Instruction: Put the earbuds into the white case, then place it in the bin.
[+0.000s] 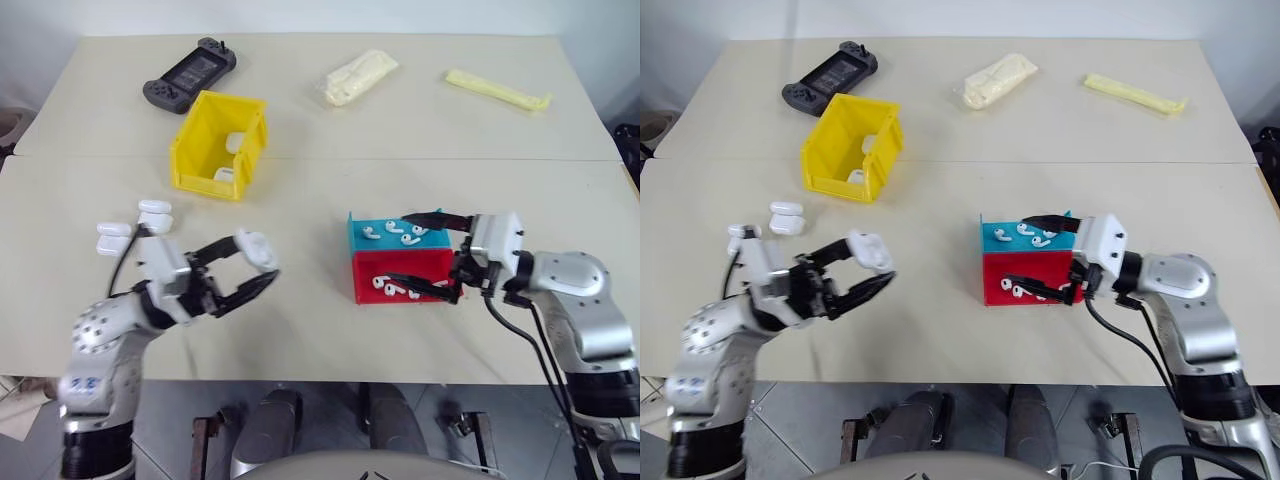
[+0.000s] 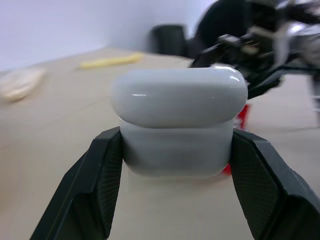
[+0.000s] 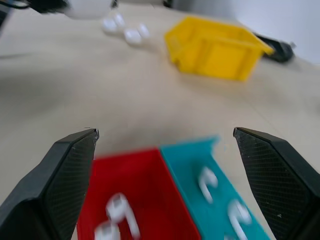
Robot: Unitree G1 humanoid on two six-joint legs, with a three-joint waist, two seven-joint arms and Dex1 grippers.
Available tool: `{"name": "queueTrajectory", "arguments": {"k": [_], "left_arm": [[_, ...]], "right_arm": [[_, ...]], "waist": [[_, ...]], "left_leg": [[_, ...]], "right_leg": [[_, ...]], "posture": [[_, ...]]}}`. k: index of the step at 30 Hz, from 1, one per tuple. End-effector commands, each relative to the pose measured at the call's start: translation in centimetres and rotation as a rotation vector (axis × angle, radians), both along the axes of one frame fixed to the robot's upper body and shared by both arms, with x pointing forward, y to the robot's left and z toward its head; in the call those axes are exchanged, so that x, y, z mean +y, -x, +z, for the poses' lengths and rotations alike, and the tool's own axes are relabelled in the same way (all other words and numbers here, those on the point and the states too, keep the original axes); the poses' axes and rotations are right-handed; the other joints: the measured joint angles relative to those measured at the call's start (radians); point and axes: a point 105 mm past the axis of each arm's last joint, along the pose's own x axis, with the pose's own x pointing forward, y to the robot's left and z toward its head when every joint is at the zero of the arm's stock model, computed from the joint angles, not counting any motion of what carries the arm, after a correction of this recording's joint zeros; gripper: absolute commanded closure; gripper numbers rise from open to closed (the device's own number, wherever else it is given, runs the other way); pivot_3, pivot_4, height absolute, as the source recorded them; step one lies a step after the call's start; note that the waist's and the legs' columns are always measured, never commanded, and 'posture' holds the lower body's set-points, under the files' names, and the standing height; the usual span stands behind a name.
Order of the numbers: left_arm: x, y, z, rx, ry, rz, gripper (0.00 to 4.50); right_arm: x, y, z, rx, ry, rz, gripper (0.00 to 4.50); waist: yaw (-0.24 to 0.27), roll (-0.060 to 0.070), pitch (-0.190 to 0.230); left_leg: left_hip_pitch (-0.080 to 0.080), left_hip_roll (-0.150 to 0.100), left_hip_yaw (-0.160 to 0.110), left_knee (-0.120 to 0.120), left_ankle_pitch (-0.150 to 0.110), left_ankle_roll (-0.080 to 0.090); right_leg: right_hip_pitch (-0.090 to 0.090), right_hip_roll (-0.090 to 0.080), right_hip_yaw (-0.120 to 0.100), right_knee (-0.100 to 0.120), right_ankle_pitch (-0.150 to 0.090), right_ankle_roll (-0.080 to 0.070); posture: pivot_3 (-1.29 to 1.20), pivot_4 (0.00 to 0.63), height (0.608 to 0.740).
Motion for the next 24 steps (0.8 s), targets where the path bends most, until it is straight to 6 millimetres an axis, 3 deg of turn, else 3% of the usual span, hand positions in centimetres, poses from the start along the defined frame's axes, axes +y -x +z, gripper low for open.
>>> {"name": "queueTrajectory", "arguments": {"k": [1,7,13,17,24], "left_arm": [[-2.6,-0.3,0.6,-0.058,0.043,-0.103,1.72],[-7.5,-1.1,1.4,-0.118,0.119,-0.298,1.72],[-9.0,-1.1,2.8,-0.163,0.187,-0.405,1.72],[-8.7,-1.0,3.3,-0.188,0.209,-0.411,1.72],[-8.0,-0.7,2.5,-0.16,0.179,-0.387,1.72]], "right_arm": [[-2.2,0.9,1.2,-0.071,0.026,-0.099,0.0],[-6.8,3.4,-0.6,-0.046,0.084,-0.307,0.0],[-9.4,5.5,-1.1,-0.004,0.13,-0.407,0.0],[-9.0,5.7,-0.4,-0.006,0.158,-0.364,0.0],[-4.2,3.9,1.1,0.129,0.363,-0.162,0.0]], "waist": [[0.0,0.0,0.0],[0.002,0.001,0.0],[-0.005,0.001,0.0],[-0.003,0.001,0.0],[-0.001,0.002,0.0]], "left_leg": [[0.0,0.0,0.0,0.001,0.0,0.0],[0.001,-0.002,0.0,0.002,-0.001,0.002],[0.003,-0.001,0.002,0.001,-0.001,0.002],[0.004,-0.001,0.002,0.001,-0.001,0.002],[0.005,0.001,0.002,0.002,-0.002,0.002]], "right_leg": [[0.001,0.001,0.0,0.0,0.0,0.0],[0.006,0.002,0.0,-0.002,0.002,0.003],[0.006,0.003,0.001,-0.002,0.002,0.003],[0.007,0.004,0.001,-0.006,0.002,0.003],[0.007,0.005,0.002,-0.007,0.002,0.004]], "posture": [[0.0,0.15,0.74],[0.0,0.15,0.74],[0.0,0.15,0.74],[0.0,0.15,0.74],[0.0,0.15,0.74]]}}
